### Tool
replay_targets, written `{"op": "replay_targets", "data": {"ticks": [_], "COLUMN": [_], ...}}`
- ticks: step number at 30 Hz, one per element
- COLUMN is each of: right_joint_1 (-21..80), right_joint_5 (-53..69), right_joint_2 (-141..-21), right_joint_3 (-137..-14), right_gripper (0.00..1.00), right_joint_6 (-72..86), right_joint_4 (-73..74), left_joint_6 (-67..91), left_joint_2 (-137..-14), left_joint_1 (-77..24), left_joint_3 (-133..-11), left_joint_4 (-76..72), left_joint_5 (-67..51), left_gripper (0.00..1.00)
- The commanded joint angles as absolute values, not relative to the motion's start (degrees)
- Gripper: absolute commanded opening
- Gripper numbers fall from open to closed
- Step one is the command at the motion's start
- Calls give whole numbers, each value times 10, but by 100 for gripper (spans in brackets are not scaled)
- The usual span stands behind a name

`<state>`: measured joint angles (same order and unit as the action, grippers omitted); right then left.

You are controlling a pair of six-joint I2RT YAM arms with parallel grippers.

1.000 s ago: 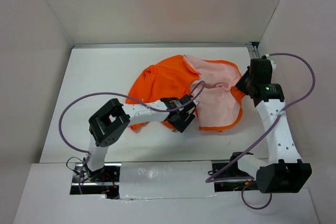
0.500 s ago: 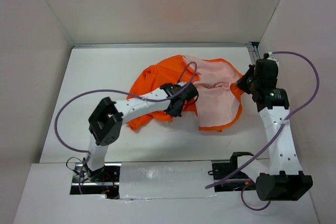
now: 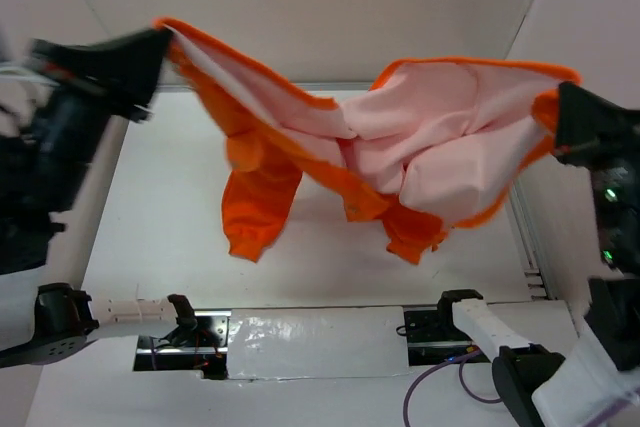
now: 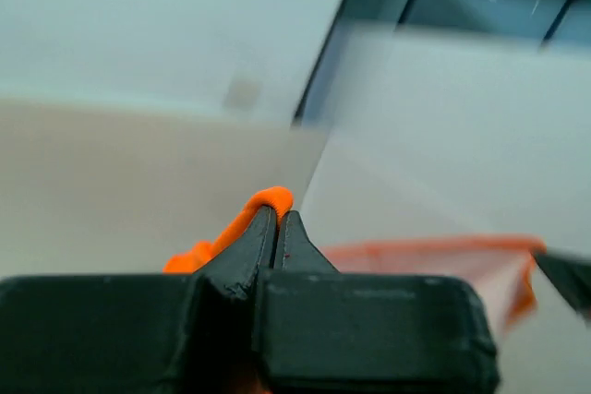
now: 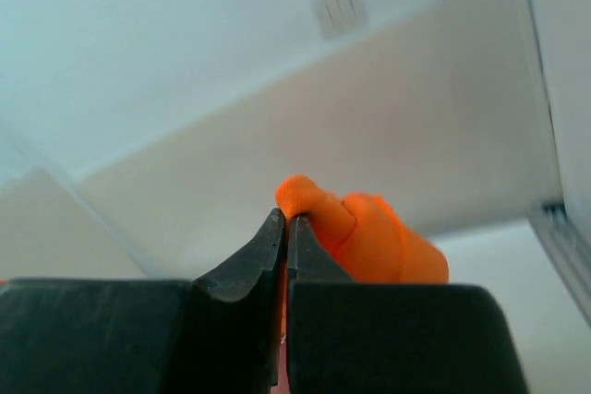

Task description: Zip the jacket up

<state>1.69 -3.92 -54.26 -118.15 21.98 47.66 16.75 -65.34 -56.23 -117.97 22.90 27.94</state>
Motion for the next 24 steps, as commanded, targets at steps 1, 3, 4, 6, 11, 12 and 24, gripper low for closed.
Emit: {"op": "replay_targets", "data": {"ticks": [1, 3, 4, 6, 11, 12, 24], "right_joint_1": [15, 4, 4, -20, -24, -9, 136], "right_joint_5": [-19, -5, -3, 33, 88, 82, -70], "right_joint_2": [-550, -562, -564, -578, -638, -661, -898], "right_joint_3": [-1318, -1341, -1344, -1338, -1255, -1232, -1160], "right_gripper": [0, 0, 0, 0, 0, 0, 0], "right_joint_6": [188, 189, 194, 206, 244, 243, 217], "right_joint_4": [474, 450, 442, 423, 389, 382, 354], "left_joint_6": [-29, -96, -123, -197, -224, -168, 52], "left_joint_2": [-703, -736, -764, -794, -891, -903, -1015], "left_joint_1": [-602, -611, -611, -612, -581, -543, -373], "left_joint_3": [-1251, -1325, -1337, -1350, -1332, -1332, -1160], "left_joint_4": [53, 14, -15, -87, -94, -61, 127], "left_joint_5": [360, 361, 368, 380, 389, 374, 85], "left_gripper": [0, 0, 0, 0, 0, 0, 2]}}
